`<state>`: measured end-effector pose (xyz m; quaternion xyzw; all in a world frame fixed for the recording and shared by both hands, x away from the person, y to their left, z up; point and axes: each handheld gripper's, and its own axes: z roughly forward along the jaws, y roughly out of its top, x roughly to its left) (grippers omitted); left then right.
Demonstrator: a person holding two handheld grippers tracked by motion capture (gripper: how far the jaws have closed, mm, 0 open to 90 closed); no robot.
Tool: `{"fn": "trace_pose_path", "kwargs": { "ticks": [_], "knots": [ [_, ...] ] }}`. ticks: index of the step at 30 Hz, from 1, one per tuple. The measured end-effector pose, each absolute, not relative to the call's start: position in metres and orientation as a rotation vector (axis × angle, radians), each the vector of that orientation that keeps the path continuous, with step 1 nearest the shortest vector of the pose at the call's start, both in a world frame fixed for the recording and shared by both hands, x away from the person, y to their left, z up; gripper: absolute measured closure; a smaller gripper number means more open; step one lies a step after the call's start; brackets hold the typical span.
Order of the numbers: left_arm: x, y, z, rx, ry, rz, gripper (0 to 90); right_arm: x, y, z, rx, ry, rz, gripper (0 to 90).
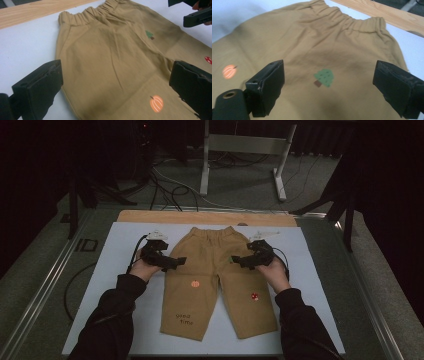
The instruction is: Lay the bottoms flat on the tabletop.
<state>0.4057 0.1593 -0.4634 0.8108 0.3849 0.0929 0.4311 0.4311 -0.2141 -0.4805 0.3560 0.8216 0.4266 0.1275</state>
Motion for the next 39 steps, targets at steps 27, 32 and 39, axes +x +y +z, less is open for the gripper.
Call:
{"fn": "trace_pose_path", "kwargs": {
  "ticks": [27, 32, 39],
  "knots": [
    [0.321, 0.183, -0.473, 2.052, 0.848, 0.204, 0.3, 0.349, -0.234, -0.48, 0.87, 2.421, 1.374, 11.0],
    [0.303, 0.189, -0.477, 2.057, 0.833, 0.203, 0.3, 0.33, -0.238, -0.482, 0.84, 2.445, 1.362, 10.0],
    [0.28, 0.196, -0.489, 2.06, 0.83, 0.191, 0.3, 0.305, -0.243, -0.488, 0.815, 2.471, 1.343, 9.3]
  ]
}}
